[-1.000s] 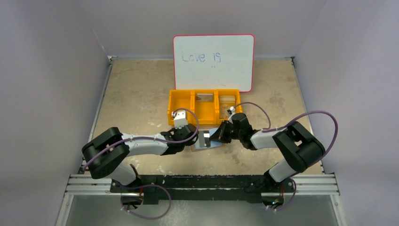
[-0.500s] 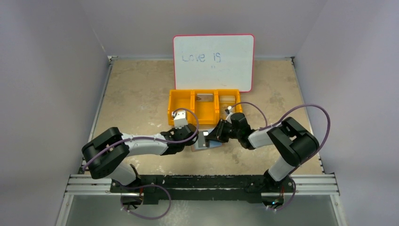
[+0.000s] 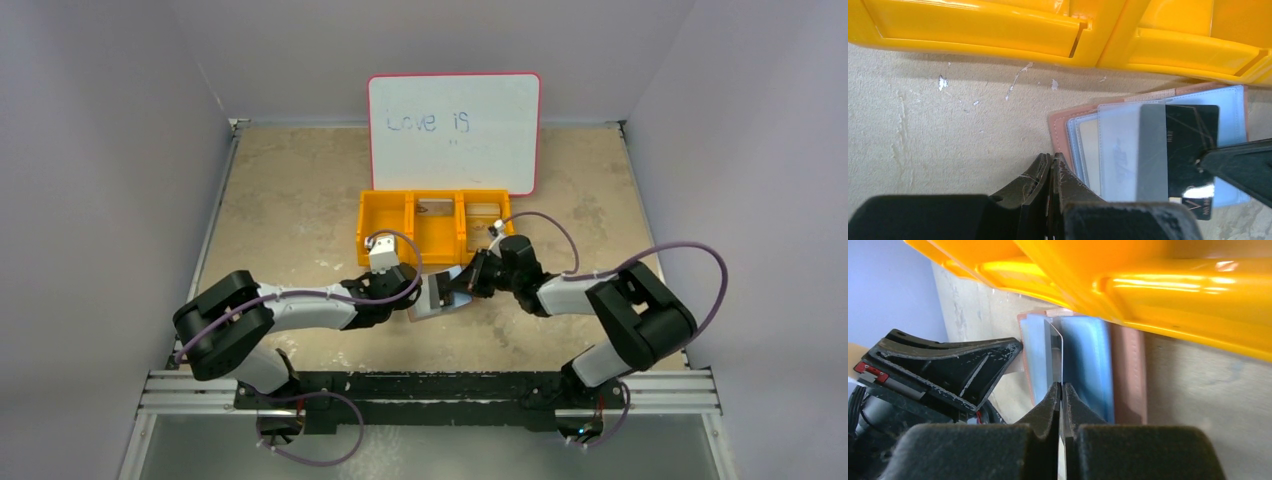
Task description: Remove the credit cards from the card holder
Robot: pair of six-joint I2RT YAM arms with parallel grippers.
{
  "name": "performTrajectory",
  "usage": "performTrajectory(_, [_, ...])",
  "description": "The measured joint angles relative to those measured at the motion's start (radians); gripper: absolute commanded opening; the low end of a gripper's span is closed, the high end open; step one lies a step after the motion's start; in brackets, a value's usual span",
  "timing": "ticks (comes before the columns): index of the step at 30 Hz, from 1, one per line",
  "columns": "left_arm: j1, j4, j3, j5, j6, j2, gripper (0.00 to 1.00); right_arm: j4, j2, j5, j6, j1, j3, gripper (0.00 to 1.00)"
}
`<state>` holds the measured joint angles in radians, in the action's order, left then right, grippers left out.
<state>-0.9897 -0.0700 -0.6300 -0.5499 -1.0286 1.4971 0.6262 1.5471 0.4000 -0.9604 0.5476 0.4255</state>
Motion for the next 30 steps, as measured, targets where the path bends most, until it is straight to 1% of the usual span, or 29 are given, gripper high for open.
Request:
performTrajectory(7, [0.000,-0.011,0.000,-0.001,0.000,-0.005,0.00,-0.106,-0.088,-0.004,0.072,-0.079,-0.021,0.00])
performTrajectory(14, [0.000,-0.029,0.006,-0.003,0.000,-0.019,0.00,-0.212,-0.161,-0.005,0.170,-0.095,-0.012,0.00])
performTrajectory(17, [0.000,-0.033,0.009,-0.004,0.000,-0.025,0.00,-0.268,-0.230,-0.005,0.214,-0.095,-0.005,0.00])
performTrajectory(18, [0.000,-0.037,0.012,-0.004,0.000,-0.030,0.04,-0.286,-0.260,-0.005,0.231,-0.095,-0.003,0.00])
performTrajectory(21, [0.000,-0.057,0.018,-0.005,0.000,-0.048,0.21,-0.325,-0.356,-0.006,0.287,-0.095,0.004,0.00])
performTrajectory(22, [0.000,-0.066,0.021,-0.009,0.000,-0.062,0.25,-0.336,-0.383,-0.007,0.305,-0.095,0.010,0.00])
performTrajectory(26, [0.000,-0.081,0.023,-0.025,0.000,-0.120,0.37,-0.354,-0.488,-0.032,0.404,-0.095,0.050,0.00])
performTrajectory(30, [0.000,-0.086,0.023,-0.049,0.001,-0.210,0.45,-0.336,-0.527,-0.055,0.511,-0.095,0.089,0.00])
